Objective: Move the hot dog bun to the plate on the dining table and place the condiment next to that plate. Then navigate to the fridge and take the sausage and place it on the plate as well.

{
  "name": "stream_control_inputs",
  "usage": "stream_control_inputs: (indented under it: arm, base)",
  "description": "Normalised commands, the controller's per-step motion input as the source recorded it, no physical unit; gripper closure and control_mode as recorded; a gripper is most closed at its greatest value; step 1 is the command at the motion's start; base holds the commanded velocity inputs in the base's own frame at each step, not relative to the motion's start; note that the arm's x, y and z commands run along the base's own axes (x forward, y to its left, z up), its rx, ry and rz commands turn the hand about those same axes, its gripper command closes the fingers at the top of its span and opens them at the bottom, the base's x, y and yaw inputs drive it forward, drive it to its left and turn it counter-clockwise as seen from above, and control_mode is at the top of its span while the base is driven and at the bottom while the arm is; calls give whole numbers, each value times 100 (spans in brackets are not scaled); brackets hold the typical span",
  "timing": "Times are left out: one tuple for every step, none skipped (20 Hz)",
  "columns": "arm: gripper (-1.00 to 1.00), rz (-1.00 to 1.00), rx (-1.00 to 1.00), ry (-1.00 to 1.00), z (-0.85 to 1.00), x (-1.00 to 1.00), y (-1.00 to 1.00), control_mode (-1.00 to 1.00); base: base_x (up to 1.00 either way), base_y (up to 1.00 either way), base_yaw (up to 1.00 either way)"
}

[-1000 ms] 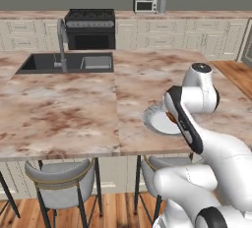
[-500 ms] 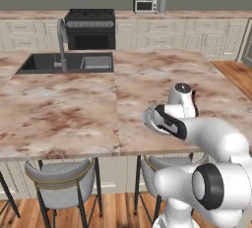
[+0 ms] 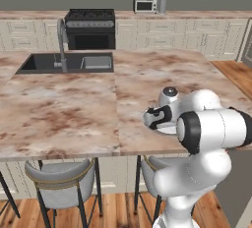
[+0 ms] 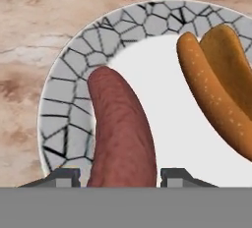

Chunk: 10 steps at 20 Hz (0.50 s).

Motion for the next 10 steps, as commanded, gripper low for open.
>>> stream_control_inputs:
  arm:
    - [100,0,0,0,-9,47,0,-100]
    - [100,0,0,0,-10,44,0,-100]
    - [100,0,0,0,-14,39,-6,-100]
    - [100,0,0,0,-17,32,-14,-100]
    - [100,0,0,0,-24,29,-16,-100]
    - [100,0,0,0,-24,24,-20,-100]
    - [100,0,0,0,-24,17,-16,-100]
    - [100,0,0,0,-24,8,-16,-100]
    - [100,0,0,0,-23,2,-15,-100]
    - [100,0,0,0,-25,4,-14,-100]
  base:
    - [0,0,0]
    - [0,0,0]
    - [0,0,0]
    - [0,0,0]
    - [0,0,0]
    - [0,0,0]
    - [0,0,0]
    - [0,0,0]
    - [0,0,0]
    - [0,0,0]
